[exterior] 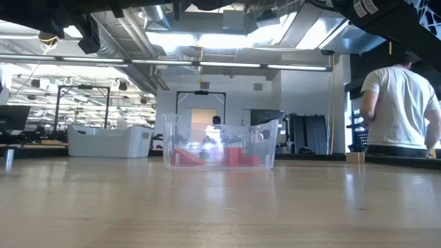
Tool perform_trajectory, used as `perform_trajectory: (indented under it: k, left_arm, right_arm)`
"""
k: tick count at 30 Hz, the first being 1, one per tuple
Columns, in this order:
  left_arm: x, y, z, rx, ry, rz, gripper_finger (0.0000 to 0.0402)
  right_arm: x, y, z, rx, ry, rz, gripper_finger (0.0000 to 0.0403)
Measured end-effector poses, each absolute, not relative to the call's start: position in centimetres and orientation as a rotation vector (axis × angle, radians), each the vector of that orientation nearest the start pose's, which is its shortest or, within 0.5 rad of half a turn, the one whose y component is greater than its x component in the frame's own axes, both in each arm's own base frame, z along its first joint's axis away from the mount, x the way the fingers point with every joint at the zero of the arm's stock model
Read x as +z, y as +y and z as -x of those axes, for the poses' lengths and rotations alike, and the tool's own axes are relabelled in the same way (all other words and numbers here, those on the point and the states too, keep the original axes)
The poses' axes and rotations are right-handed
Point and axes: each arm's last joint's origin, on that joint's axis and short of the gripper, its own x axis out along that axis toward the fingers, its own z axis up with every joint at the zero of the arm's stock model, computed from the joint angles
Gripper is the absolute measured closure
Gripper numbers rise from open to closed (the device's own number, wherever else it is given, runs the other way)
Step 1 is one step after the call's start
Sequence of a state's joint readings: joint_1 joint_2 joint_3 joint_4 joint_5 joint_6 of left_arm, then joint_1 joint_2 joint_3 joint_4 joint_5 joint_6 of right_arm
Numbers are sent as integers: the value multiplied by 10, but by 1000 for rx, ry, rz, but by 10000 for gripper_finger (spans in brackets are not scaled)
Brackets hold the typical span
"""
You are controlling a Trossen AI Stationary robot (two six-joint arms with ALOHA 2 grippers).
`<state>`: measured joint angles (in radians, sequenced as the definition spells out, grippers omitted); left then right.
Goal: Sort & place blocks by color
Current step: Put the green block into the white bin
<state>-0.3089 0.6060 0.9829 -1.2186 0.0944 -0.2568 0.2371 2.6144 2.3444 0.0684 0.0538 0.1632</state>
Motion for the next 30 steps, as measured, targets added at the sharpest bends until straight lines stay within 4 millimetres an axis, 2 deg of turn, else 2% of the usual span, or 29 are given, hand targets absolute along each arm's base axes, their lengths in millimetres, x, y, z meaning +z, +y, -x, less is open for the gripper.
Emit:
perform_trajectory:
  k: [4, 12, 21, 30]
  left_arm:
    - [328, -25, -69, -293, 873, 81, 249]
    - [328, -22, -71, -352, 805, -306, 249]
    - [328, -20, -72, -340, 784, -456, 249]
    - [331, -21, -74, -371, 730, -563, 249]
  right_arm:
    - [210, 135, -579, 151, 217, -175, 272]
    - [213, 111, -583, 85, 240, -348, 272]
    - [237, 76, -584, 63, 185, -403, 272]
    - [237, 49, -588, 78, 185, -484, 272]
